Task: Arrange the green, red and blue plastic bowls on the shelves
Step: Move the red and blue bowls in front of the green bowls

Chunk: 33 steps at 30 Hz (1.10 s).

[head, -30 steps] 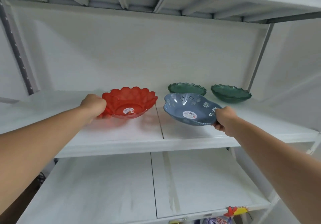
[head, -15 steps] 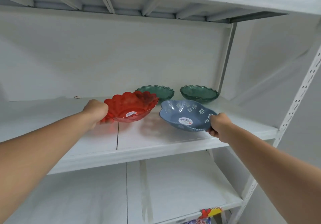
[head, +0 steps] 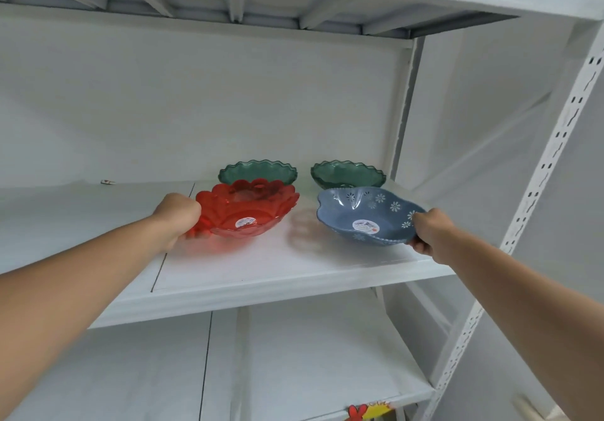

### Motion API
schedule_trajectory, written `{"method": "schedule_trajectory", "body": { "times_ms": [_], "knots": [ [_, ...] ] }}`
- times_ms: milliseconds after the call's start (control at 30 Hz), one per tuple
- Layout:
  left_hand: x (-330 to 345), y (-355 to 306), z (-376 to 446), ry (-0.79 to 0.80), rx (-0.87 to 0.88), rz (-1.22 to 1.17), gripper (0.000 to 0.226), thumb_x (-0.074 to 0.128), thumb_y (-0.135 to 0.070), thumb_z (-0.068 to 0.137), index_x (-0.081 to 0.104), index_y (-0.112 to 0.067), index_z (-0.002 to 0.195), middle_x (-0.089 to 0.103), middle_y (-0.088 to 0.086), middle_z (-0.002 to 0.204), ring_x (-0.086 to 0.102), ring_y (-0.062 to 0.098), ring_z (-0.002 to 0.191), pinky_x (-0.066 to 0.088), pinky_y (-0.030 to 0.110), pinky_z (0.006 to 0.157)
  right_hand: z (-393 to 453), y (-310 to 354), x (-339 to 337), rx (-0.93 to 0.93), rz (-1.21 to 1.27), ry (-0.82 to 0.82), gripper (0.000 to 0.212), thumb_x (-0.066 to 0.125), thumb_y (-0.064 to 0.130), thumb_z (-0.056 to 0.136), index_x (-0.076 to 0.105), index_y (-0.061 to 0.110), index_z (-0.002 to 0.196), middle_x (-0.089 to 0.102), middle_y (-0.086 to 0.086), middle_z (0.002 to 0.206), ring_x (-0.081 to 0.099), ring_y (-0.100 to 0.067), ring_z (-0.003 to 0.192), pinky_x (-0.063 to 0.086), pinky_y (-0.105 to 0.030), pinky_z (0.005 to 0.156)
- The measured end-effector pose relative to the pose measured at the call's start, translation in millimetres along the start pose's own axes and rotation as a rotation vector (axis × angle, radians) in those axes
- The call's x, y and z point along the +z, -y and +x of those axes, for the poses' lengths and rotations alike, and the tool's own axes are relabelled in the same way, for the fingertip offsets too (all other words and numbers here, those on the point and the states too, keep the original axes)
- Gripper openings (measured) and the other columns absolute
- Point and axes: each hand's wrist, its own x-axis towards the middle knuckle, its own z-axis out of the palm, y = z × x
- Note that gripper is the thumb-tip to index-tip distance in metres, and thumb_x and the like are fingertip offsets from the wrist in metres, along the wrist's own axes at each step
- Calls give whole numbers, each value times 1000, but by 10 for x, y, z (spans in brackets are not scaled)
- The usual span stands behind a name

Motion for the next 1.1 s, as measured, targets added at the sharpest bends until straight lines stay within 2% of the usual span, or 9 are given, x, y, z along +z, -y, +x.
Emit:
{"method": "schedule_trajectory", "body": {
  "times_ms": [100, 233, 367, 467, 567, 633, 700, 867, 1100],
  "knots": [
    [231, 32, -73, -25, -33, 4, 20, 45, 6, 95, 63, 7, 102, 72, 29, 87, 74, 40, 65, 63, 57, 84, 320, -124, -191, 5, -13, 29, 27, 34, 3, 97, 56, -5, 110, 64, -20, 71, 55, -29, 60, 41, -33, 58],
    [540, 98, -157, -57, -109, 30, 23, 47, 6, 90, 65, 11, 103, 75, 30, 83, 77, 47, 75, 62, 61, 86, 602, -251, -339, 1, -62, 50, 21, 34, 2, 97, 54, -2, 94, 58, -19, 63, 46, -22, 43, 35, -26, 46],
    [795, 76, -306, -50, -100, 25, 22, 45, 3, 95, 66, 6, 102, 75, 28, 93, 78, 43, 72, 66, 51, 72, 731, -315, -389, -23, -86, 92, 22, 38, 3, 97, 55, -4, 84, 56, -19, 61, 43, -23, 44, 34, -29, 48],
    [852, 17, -317, -97, 7, 209, 25, 44, -3, 87, 68, 1, 95, 75, 27, 93, 76, 38, 67, 60, 33, 53, 822, -305, -405, -44, -117, 138, 24, 40, 12, 101, 57, -4, 96, 58, -20, 68, 51, -22, 40, 40, -21, 40],
    [812, -27, -258, -150, 44, 469, 54, 46, -37, 94, 58, -12, 139, 68, 18, 131, 69, 37, 103, 53, 32, 82, 834, -246, -442, -108, -314, 48, 41, 40, 36, 103, 48, 2, 125, 60, -26, 109, 66, -40, 86, 60, -42, 63],
    [734, -87, -211, -169, 2, 544, 82, 41, -62, 91, 35, -18, 160, 53, 16, 151, 59, 42, 125, 49, 43, 103, 834, -188, -504, -240, -612, -41, 56, 37, 48, 104, 41, 7, 143, 50, -26, 140, 51, -48, 124, 49, -53, 100],
    [640, -208, -199, -190, 71, 580, 83, 41, -63, 95, 29, -18, 164, 40, 16, 161, 42, 43, 143, 39, 50, 114, 760, -64, -569, -404, -786, -69, 64, 32, 53, 104, 32, 16, 157, 39, -21, 156, 35, -45, 141, 37, -57, 110],
    [336, -502, -311, -165, 413, 729, 76, 35, -62, 103, 23, -24, 168, 30, 8, 171, 27, 37, 155, 29, 50, 122, 551, 309, -564, -642, -925, -65, 66, 28, 59, 101, 25, 35, 163, 35, -5, 164, 31, -35, 148, 37, -59, 109],
    [234, -477, -335, -156, 439, 768, 75, 31, -63, 104, 23, -23, 167, 32, 7, 171, 30, 35, 154, 31, 50, 122, 271, 437, -188, -716, -880, 7, 65, 30, 56, 101, 38, 26, 158, 45, -9, 157, 39, -36, 143, 40, -56, 111]
  ]
}}
